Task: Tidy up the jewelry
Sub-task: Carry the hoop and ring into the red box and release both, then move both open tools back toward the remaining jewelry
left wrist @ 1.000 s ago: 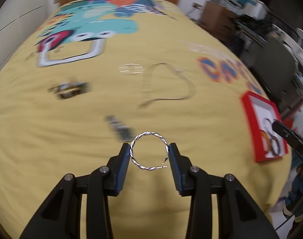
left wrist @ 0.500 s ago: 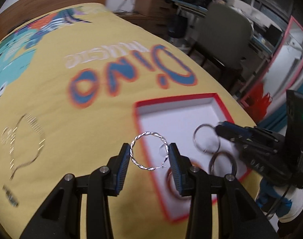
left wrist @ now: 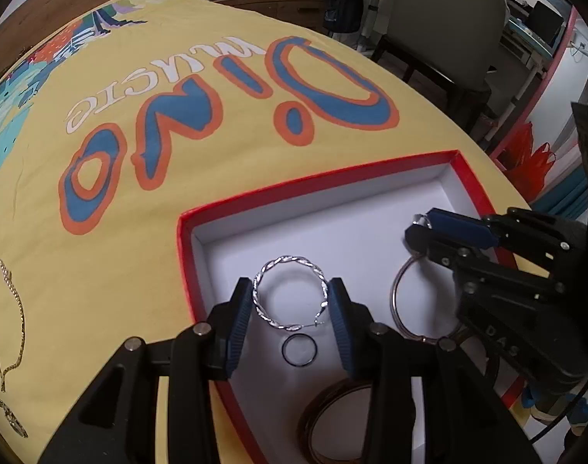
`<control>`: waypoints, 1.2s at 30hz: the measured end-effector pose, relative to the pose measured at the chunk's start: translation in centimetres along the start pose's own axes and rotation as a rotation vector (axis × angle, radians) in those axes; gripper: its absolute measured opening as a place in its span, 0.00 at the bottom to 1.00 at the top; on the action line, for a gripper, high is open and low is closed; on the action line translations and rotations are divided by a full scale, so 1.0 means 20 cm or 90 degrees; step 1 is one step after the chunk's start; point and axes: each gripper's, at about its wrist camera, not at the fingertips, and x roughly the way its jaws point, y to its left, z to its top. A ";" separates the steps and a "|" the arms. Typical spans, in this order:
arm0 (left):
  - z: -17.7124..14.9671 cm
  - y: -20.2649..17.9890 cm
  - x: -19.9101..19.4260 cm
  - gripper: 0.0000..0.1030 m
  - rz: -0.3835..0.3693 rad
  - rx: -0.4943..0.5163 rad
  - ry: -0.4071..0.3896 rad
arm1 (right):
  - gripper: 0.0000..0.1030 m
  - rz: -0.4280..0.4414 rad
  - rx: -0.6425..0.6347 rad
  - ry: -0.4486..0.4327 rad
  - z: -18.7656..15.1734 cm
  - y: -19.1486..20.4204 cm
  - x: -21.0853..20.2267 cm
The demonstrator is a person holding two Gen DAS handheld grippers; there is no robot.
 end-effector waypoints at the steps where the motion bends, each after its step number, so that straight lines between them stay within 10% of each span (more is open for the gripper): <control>1: 0.00 -0.01 0.00 0.37 -0.002 0.005 -0.001 | 0.19 -0.007 -0.005 0.003 0.00 0.01 0.00; 16: -0.18 0.21 -0.43 0.37 -0.018 -0.071 -0.074 | 0.29 -0.010 0.037 -0.063 -0.08 0.02 -0.32; 36: -1.06 1.12 -0.89 0.38 0.112 -0.241 -0.070 | 0.29 0.131 -0.046 -0.111 -0.20 0.89 -0.69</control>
